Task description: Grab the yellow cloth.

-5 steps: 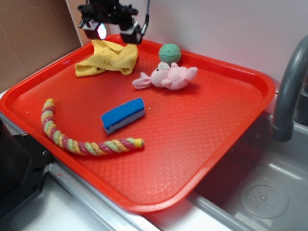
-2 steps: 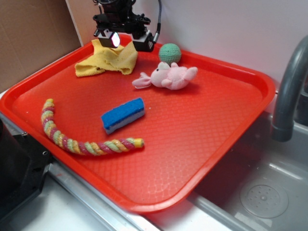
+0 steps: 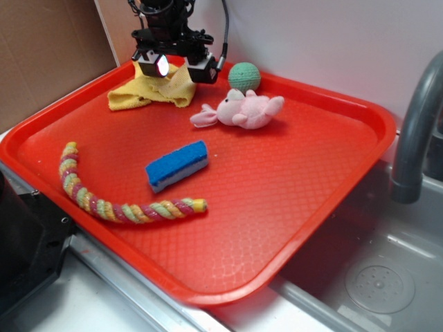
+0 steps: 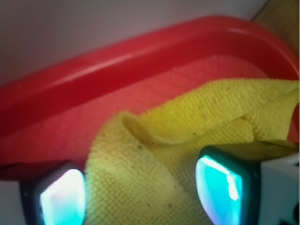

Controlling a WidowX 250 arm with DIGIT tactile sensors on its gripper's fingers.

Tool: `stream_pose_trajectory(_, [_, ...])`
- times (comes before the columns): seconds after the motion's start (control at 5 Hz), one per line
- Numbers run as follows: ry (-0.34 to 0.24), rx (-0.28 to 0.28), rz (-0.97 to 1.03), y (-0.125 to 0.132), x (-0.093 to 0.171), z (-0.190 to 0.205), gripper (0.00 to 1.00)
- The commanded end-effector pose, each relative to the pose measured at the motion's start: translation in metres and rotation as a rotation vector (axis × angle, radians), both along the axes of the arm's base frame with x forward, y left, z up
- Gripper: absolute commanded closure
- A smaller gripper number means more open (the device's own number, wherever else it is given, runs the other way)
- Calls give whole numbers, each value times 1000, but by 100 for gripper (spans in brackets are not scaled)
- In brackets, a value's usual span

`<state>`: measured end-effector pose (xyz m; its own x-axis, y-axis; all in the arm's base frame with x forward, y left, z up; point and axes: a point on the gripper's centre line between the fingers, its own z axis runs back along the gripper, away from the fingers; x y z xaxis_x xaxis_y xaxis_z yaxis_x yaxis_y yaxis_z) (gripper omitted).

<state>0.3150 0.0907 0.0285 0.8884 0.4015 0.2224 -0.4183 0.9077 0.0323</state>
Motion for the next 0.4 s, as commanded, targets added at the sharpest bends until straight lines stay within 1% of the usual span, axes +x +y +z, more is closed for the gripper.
stream_pose_trajectory(0.0, [-7, 31, 49, 11, 3, 13, 38])
stream_pose_trajectory(0.2, [21, 36, 58, 12, 2, 12, 100])
